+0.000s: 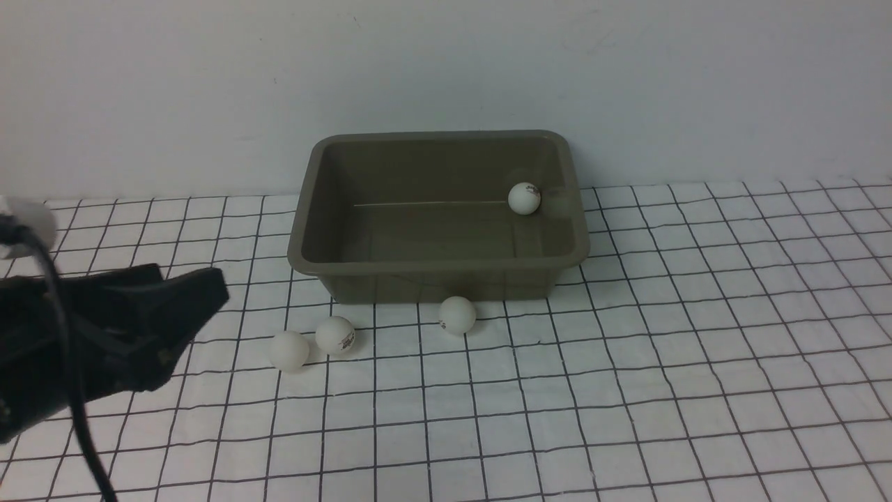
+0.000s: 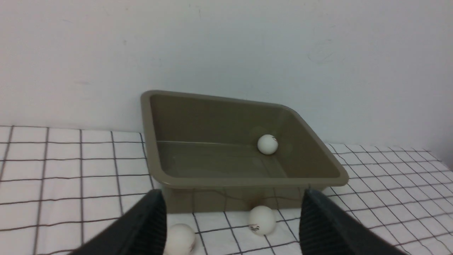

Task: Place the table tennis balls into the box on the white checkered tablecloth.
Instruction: 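Reach for and grasp a ping pong ball on the table beside the basket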

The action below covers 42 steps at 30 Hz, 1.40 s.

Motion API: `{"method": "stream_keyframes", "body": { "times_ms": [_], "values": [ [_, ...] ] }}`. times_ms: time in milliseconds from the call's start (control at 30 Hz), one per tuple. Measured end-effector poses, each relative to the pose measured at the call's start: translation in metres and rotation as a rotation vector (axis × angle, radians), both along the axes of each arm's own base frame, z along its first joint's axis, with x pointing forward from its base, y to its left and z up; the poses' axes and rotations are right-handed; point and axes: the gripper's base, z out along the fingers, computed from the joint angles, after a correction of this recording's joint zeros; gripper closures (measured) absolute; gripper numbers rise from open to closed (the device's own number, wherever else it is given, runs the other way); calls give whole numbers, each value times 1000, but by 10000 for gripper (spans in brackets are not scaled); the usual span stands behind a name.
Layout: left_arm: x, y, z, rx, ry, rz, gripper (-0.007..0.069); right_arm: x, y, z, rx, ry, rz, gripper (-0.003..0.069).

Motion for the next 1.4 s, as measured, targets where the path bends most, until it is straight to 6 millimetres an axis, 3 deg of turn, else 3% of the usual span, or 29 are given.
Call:
{"method": "stream_keyframes", "body": {
  "times_ms": [200,433,833,1133,1400],
  "values": [
    [59,-2,-23,144,230,-193,167,0,0,-1,-22,6,8,675],
    [107,8,-45,298,372,-253,167,0,-2,-1,-54,0,0,675],
    [154,17,-82,557,352,-409,167,1,-4,-1,-91,-10,-15,675],
    [182,6,-125,563,420,-493,167,1,-4,-1,-93,-11,-16,675],
    [201,8,-143,579,433,-501,167,1,-4,-1,-93,-11,-16,675]
  ]
}}
